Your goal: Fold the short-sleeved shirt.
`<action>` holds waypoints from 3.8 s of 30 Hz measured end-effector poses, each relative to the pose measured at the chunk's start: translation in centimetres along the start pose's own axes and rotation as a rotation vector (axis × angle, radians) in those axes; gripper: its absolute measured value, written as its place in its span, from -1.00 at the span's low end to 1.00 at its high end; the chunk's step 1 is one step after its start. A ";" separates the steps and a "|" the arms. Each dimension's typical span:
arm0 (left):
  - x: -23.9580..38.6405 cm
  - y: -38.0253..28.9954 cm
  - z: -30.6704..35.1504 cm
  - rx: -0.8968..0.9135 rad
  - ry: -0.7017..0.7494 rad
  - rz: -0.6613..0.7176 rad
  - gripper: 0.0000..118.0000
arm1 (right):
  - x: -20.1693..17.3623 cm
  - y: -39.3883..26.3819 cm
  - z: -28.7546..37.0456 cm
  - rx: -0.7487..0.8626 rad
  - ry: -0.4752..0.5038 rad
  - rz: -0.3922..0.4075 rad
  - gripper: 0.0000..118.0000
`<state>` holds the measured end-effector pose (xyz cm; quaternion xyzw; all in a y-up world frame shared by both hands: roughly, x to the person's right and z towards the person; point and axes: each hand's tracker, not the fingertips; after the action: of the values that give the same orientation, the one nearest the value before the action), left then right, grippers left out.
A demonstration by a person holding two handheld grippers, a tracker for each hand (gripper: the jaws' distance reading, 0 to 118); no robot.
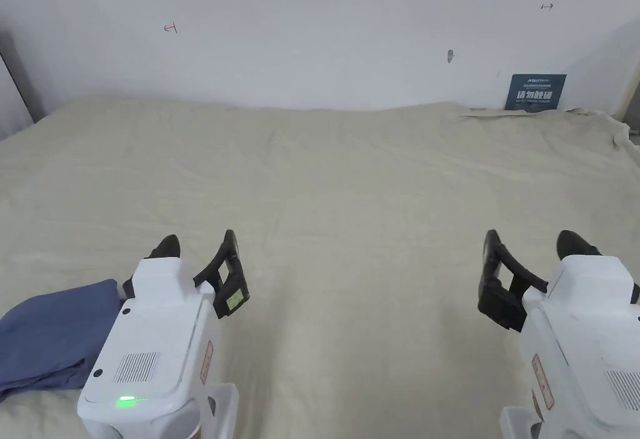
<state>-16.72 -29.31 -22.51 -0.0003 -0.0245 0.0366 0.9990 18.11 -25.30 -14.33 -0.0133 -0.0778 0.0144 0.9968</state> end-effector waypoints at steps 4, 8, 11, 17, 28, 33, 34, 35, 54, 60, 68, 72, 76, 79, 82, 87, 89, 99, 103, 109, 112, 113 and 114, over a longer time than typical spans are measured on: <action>-0.1 0.1 -0.1 -0.006 0.005 -0.010 0.87 | 0.0 0.1 0.0 0.013 -0.016 0.000 0.85; -0.4 0.4 0.4 0.012 0.002 -0.005 1.00 | 0.0 0.3 0.1 0.017 -0.015 -0.002 0.87; -0.6 0.6 0.5 0.009 0.000 -0.007 1.00 | 0.0 0.3 0.0 0.016 -0.015 0.001 0.87; -0.3 0.4 0.3 0.006 0.000 -0.014 1.00 | -0.1 0.3 0.0 0.015 -0.016 -0.002 0.87; -0.2 0.5 0.1 0.008 0.001 -0.020 1.00 | -0.2 0.4 -0.1 0.018 -0.014 -0.004 0.87; -0.3 0.4 0.1 0.008 0.003 -0.027 1.00 | -0.2 0.4 -0.1 0.018 -0.021 -0.007 0.88; -0.3 0.4 0.1 0.008 0.004 -0.026 1.00 | -0.2 0.4 -0.1 0.017 -0.022 -0.009 0.88; -0.3 0.4 0.1 0.009 0.005 -0.026 1.00 | -0.1 0.4 -0.1 0.018 -0.022 -0.010 0.88; -0.6 0.2 0.0 0.004 0.009 -0.034 1.00 | -0.1 0.5 0.1 0.019 -0.027 -0.010 0.88; -0.6 0.3 0.1 0.002 0.013 -0.032 1.00 | -0.1 0.7 0.1 0.024 -0.025 -0.007 0.88; -0.7 0.3 0.1 0.004 0.013 -0.033 1.00 | -0.1 0.6 0.2 0.024 -0.023 -0.007 0.88; -0.8 0.3 0.2 0.005 0.011 -0.037 1.00 | -0.2 0.6 0.2 0.024 -0.022 -0.005 0.88; -0.8 0.4 0.2 0.007 0.011 -0.034 1.00 | -0.2 0.7 0.2 0.027 -0.020 -0.005 0.88; -0.8 0.5 0.3 0.008 0.009 -0.039 1.00 | -0.3 0.7 0.2 0.025 -0.020 -0.004 0.88; -0.8 0.6 0.4 0.008 0.011 -0.039 1.00 | -0.3 0.7 0.2 0.029 -0.022 0.000 0.88; -1.0 0.6 0.4 0.007 0.010 -0.038 1.00 | -0.3 0.7 0.3 0.033 -0.026 0.003 0.88; -1.0 0.6 0.5 0.002 0.007 -0.033 1.00 | -0.4 0.7 0.3 0.034 -0.027 0.004 0.88; -1.2 0.5 0.7 -0.007 0.001 -0.028 1.00 | -0.2 2.3 0.1 -0.167 -0.047 -0.161 0.88; -1.5 0.5 0.7 -0.011 0.006 -0.011 1.00 | 0.1 3.6 -0.9 -0.379 -0.118 -0.246 0.87; -2.0 0.6 0.6 -0.011 0.014 -0.001 1.00 | 1.1 4.0 -2.2 -0.531 -0.187 -0.328 0.87; -2.1 0.6 0.6 -0.010 0.018 -0.004 1.00 | 1.0 3.9 -2.1 -0.533 -0.189 -0.332 0.87; -2.1 0.6 0.6 -0.008 0.020 -0.005 1.00 | 1.0 3.8 -2.1 -0.526 -0.191 -0.329 0.87; -2.1 0.7 0.6 -0.008 0.019 -0.006 1.00 | 0.9 3.7 -2.0 -0.518 -0.190 -0.325 0.88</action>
<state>-18.92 -28.81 -22.02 -0.0044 -0.0152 0.0336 0.9993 19.19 -21.61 -16.30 -0.2527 -0.1727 -0.1641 0.9378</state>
